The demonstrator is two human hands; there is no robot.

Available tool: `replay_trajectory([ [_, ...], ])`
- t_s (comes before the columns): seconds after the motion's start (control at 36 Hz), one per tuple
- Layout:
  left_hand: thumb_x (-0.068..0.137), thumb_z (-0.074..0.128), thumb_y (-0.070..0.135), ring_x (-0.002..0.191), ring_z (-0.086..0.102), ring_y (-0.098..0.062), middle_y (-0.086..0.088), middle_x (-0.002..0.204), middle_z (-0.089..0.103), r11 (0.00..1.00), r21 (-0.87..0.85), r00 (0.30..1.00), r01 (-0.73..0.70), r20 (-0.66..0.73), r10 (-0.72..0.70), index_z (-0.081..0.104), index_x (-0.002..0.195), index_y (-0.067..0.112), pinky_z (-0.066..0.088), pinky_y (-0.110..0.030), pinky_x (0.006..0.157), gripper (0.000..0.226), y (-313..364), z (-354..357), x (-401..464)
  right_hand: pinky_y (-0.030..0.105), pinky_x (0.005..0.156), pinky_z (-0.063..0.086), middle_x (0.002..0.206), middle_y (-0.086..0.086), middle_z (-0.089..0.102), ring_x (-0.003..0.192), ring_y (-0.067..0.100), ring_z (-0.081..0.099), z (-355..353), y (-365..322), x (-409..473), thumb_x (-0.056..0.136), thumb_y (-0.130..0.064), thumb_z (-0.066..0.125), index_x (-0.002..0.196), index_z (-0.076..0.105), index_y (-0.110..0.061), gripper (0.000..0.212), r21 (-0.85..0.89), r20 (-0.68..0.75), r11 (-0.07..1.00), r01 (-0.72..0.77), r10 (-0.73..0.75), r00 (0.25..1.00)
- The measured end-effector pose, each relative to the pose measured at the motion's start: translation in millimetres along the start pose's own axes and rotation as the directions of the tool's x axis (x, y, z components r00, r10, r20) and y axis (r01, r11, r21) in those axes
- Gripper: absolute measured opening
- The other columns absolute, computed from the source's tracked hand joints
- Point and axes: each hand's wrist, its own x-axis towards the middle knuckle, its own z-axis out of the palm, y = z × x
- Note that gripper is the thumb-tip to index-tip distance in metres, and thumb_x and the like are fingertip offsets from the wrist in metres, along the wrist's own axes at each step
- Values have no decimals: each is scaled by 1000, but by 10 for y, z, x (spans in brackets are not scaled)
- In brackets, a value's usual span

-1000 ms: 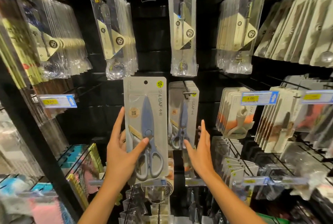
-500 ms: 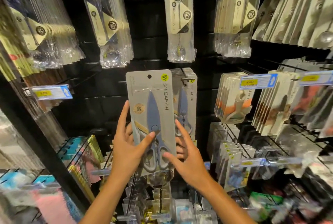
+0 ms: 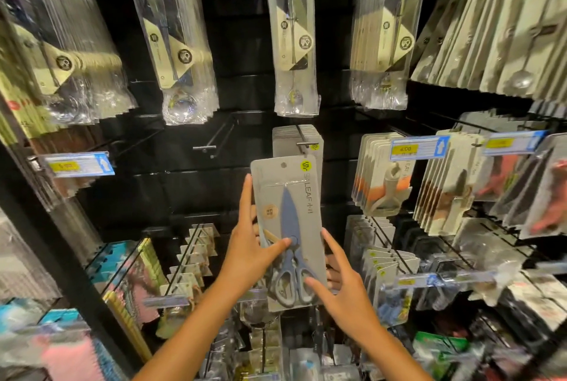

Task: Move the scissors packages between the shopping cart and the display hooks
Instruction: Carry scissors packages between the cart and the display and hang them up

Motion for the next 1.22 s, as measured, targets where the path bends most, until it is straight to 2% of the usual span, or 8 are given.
replay_trajectory([
  [0.28,79,87,14,127,59,-8,8,148,51,999,35,997,-10,79,7,-7,155,56,57,-40,97,128,116,183,212,21,83,58,126,-16,66,107,0,69,-166,104,44,93,-22,72,149,17,-60,88,1,-46,1000,-5,5,999],
  [0.47,77,88,16,130,57,-13,5,152,47,999,47,996,-10,87,6,-8,155,54,55,-34,99,129,133,191,361,33,80,62,125,-16,67,103,5,71,-254,81,171,94,-22,71,153,17,-55,86,-5,-27,1000,1,-1,1000],
  [0.56,76,89,17,128,59,-13,6,149,50,999,45,994,4,106,-9,-9,153,58,56,-41,99,131,107,193,399,34,82,62,124,-16,67,104,5,71,-269,101,186,94,-24,71,151,16,-59,86,-13,-33,1000,-1,1,999],
  [0.72,78,87,17,127,58,-4,37,127,45,997,74,992,17,123,-26,-10,154,56,55,-23,93,129,48,222,398,35,91,60,130,-19,65,111,2,67,-271,167,196,94,-27,72,149,16,-62,87,-7,-4,1000,3,-3,1000],
  [0.83,78,88,17,125,58,1,39,127,44,996,80,989,26,146,-38,-11,156,51,57,-28,96,130,-14,213,476,40,91,60,130,-21,64,108,6,69,-285,199,285,95,-30,70,149,12,-64,87,-38,14,999,12,-11,1000],
  [0.94,78,87,11,115,52,23,42,131,37,996,86,978,32,202,-49,-16,157,44,53,-11,86,133,-71,235,615,40,100,55,142,-18,55,119,5,63,-300,228,432,96,-27,68,148,3,-66,91,-105,44,994,2,3,999],
  [1.08,80,83,3,126,58,-3,19,144,43,988,131,960,78,257,-109,-23,153,49,57,-28,96,136,-173,211,765,41,116,41,160,-15,32,142,8,42,-302,323,664,94,-23,69,151,-6,-61,101,-158,103,988,3,14,995],
  [1.22,82,81,1,117,56,15,28,135,43,984,154,957,86,263,-125,-21,154,48,56,-18,87,133,-262,218,857,51,115,41,160,-8,32,144,13,40,-264,442,856,92,-24,71,150,-10,-60,107,-158,103,987,-9,25,994],
])
